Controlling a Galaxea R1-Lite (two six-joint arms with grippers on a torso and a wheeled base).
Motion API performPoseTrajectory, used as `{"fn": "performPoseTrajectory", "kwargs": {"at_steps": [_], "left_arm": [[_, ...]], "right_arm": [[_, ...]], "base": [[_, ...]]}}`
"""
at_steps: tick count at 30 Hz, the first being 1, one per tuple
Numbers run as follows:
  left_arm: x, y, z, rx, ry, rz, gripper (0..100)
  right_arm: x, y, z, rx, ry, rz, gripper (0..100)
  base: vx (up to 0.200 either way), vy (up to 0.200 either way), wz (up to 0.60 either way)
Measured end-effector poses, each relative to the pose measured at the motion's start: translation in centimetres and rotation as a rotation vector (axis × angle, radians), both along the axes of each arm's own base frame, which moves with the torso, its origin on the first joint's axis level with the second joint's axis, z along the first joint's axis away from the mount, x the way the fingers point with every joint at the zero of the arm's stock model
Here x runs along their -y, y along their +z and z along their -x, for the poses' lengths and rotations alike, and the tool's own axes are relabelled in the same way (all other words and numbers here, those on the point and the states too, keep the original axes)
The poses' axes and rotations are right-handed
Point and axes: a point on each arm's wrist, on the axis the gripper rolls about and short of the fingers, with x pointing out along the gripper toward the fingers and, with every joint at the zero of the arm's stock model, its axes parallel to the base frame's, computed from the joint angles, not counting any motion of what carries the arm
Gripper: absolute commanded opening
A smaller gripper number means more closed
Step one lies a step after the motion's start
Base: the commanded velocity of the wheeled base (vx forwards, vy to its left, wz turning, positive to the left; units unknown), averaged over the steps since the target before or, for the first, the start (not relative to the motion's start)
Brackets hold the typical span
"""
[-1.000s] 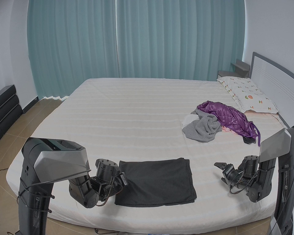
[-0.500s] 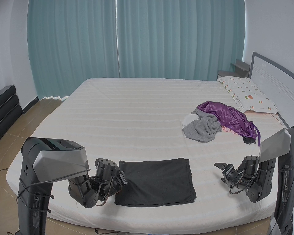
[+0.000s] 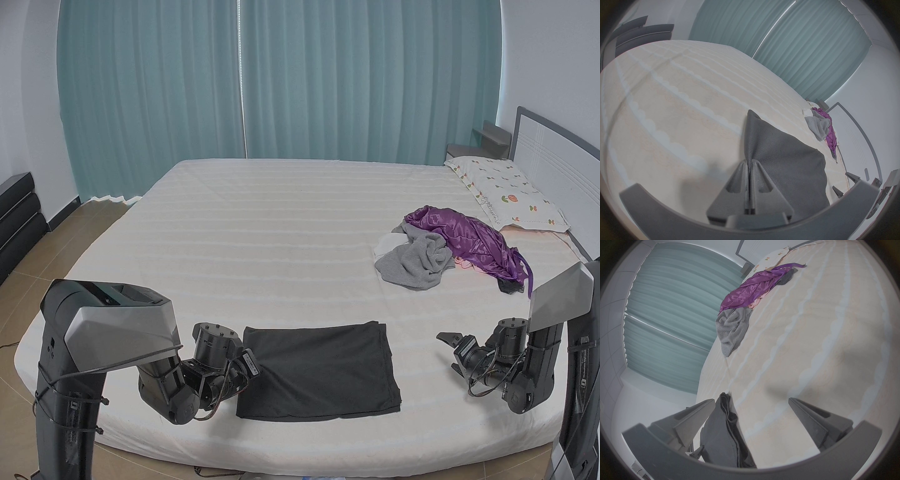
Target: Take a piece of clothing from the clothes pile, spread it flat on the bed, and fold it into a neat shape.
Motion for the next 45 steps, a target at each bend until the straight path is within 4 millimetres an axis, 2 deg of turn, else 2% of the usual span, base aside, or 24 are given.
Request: {"fn": "performPoseTrajectory", "kwargs": {"at_steps": [11,45], "left_arm": [[-0.6,0.6,0.4,-0.009,0.034,0.028,0],[-2.5,1.0,-0.6,0.002,0.095,0.041,0]], "right_arm": [[0.0,0.0,0.0,0.0,-0.001,0.0,100],[0.0,0.0,0.0,-0.001,-0.002,0.001,100]], "base": [[0.0,0.2,0.0],[0.0,0.194,0.0]]}}
